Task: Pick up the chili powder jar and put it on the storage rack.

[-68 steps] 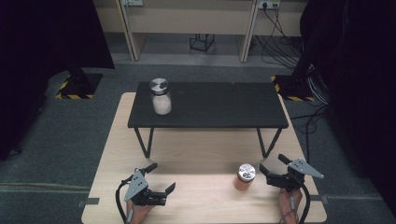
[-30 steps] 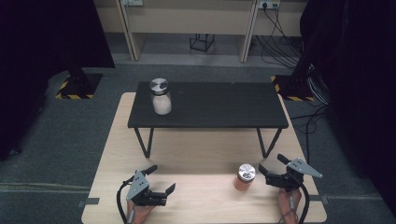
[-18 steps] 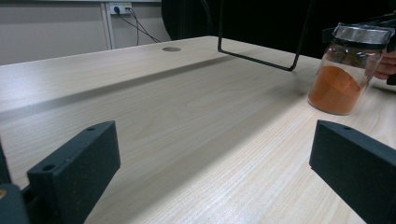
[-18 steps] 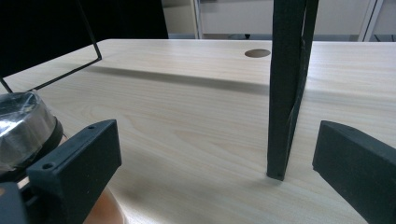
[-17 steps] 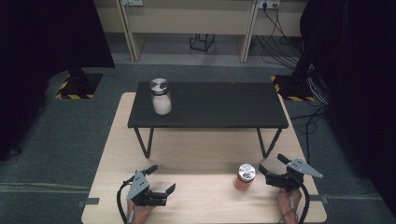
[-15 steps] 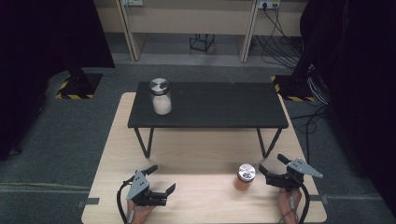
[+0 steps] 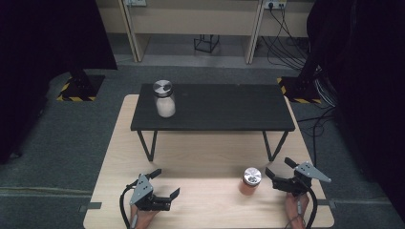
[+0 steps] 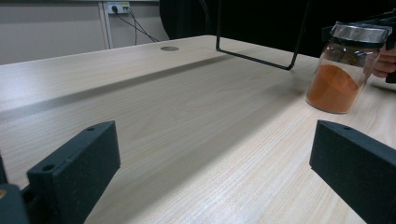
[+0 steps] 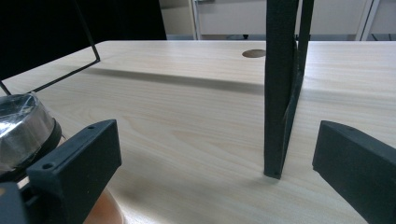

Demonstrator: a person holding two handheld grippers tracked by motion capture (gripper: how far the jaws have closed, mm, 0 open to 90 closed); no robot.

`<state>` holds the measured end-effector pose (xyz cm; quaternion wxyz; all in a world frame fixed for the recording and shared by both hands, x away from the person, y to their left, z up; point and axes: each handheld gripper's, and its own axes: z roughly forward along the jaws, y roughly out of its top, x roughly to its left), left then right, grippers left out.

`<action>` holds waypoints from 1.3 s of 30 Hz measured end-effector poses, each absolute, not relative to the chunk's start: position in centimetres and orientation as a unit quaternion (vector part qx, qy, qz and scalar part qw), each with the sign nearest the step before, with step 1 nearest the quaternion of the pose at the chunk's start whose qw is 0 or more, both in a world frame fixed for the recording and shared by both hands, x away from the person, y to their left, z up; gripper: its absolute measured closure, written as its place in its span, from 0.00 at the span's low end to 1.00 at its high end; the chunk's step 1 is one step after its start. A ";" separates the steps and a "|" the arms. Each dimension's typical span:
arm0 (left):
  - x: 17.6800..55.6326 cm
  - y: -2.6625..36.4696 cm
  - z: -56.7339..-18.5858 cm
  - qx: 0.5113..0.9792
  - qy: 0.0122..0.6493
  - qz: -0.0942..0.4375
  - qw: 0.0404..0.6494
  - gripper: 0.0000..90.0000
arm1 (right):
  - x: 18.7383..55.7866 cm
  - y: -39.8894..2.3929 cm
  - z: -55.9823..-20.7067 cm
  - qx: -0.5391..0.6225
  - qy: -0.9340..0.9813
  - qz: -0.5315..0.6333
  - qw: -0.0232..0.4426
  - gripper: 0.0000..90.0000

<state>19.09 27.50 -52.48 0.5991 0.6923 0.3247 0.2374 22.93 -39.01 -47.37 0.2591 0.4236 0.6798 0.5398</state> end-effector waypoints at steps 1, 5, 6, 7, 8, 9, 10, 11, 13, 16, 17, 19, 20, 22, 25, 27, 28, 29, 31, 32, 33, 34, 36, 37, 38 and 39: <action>19.1 27.5 -52.5 0.692 0.325 0.237 0.599 0.01 | 22.9 -39.0 -47.4 0.424 0.679 0.541 0.259 0.01; 19.1 27.5 -52.5 0.693 0.325 0.237 0.599 0.01 | 22.8 -39.1 -47.4 0.425 0.676 0.543 0.259 0.01; 19.1 27.5 -52.5 0.693 0.325 0.236 0.599 0.01 | 22.7 -39.1 -47.3 0.426 0.676 0.543 0.259 0.01; 19.1 27.5 -52.5 0.693 0.324 0.236 0.599 0.01 | 22.6 -39.1 -47.3 0.426 0.676 0.543 0.259 0.01; 19.1 27.5 -52.5 0.693 0.324 0.236 0.599 0.01 | 22.6 -39.1 -47.3 0.427 0.675 0.543 0.259 0.01; 19.1 27.5 -52.5 0.693 0.324 0.236 0.599 0.01 | 22.5 -39.1 -47.3 0.427 0.674 0.544 0.259 0.01; 19.1 27.5 -52.5 0.693 0.324 0.235 0.599 0.01 | 22.4 -39.1 -47.3 0.427 0.672 0.546 0.259 0.01; 19.2 27.5 -52.5 0.693 0.325 0.235 0.599 0.01 | 22.2 -39.2 -47.3 0.427 0.671 0.548 0.259 0.01; 19.2 27.5 -52.5 0.693 0.325 0.235 0.600 0.01 | 22.0 -39.4 -47.3 0.427 0.667 0.553 0.258 0.01; 19.2 27.5 -52.5 0.692 0.325 0.235 0.600 0.01 | 21.8 -39.4 -47.3 0.427 0.666 0.556 0.255 0.01; 19.2 27.5 -52.5 0.692 0.325 0.235 0.600 0.01 | 21.6 -39.4 -47.3 0.427 0.665 0.558 0.254 0.01; 19.2 27.5 -52.5 0.693 0.325 0.235 0.599 0.01 | 21.2 -39.4 -47.3 0.423 0.664 0.563 0.252 0.01; 19.2 27.5 -52.5 0.693 0.325 0.235 0.599 0.01 | 21.0 -39.3 -47.2 0.422 0.664 0.564 0.251 0.01; 19.2 27.5 -52.5 0.693 0.324 0.235 0.599 0.01 | 20.6 -39.2 -47.2 0.417 0.665 0.568 0.248 0.01; 19.2 27.5 -52.4 0.694 0.324 0.235 0.599 0.01 | 19.9 -38.9 -47.1 0.413 0.666 0.571 0.245 0.01; 19.2 27.5 -52.4 0.694 0.323 0.235 0.599 0.01 | 19.5 -38.7 -47.1 0.409 0.665 0.574 0.244 0.01; 19.2 27.5 -52.4 0.694 0.324 0.235 0.599 0.01 | 19.2 -38.7 -47.1 0.407 0.665 0.577 0.243 0.01; 19.2 27.5 -52.4 0.694 0.324 0.235 0.599 0.01 | 19.1 -38.6 -47.1 0.405 0.665 0.578 0.242 0.01; 19.2 27.5 -52.4 0.694 0.324 0.234 0.599 0.01 | 18.7 -38.5 -47.1 0.400 0.667 0.581 0.241 0.01; 19.2 27.5 -52.4 0.694 0.324 0.234 0.599 0.01 | 18.5 -38.4 -47.1 0.397 0.667 0.582 0.241 0.01; 19.2 27.5 -52.4 0.694 0.323 0.235 0.599 0.01 | 18.3 -38.3 -47.1 0.394 0.668 0.583 0.241 0.01; 19.2 27.5 -52.4 0.694 0.323 0.235 0.599 0.01 | 18.1 -38.3 -47.1 0.391 0.669 0.584 0.241 0.01; 19.2 27.5 -52.4 0.694 0.323 0.235 0.599 0.01 | 17.7 -38.1 -47.1 0.385 0.672 0.586 0.241 0.01; 19.2 27.5 -52.4 0.694 0.323 0.235 0.599 0.01 | 17.5 -38.0 -47.1 0.382 0.673 0.586 0.241 0.01; 19.1 27.5 -52.5 0.694 0.323 0.236 0.599 0.01 | 17.3 -37.9 -47.1 0.378 0.674 0.587 0.241 0.01; 19.1 27.5 -52.5 0.694 0.323 0.237 0.599 0.01 | 17.1 -37.7 -47.0 0.375 0.677 0.587 0.239 0.01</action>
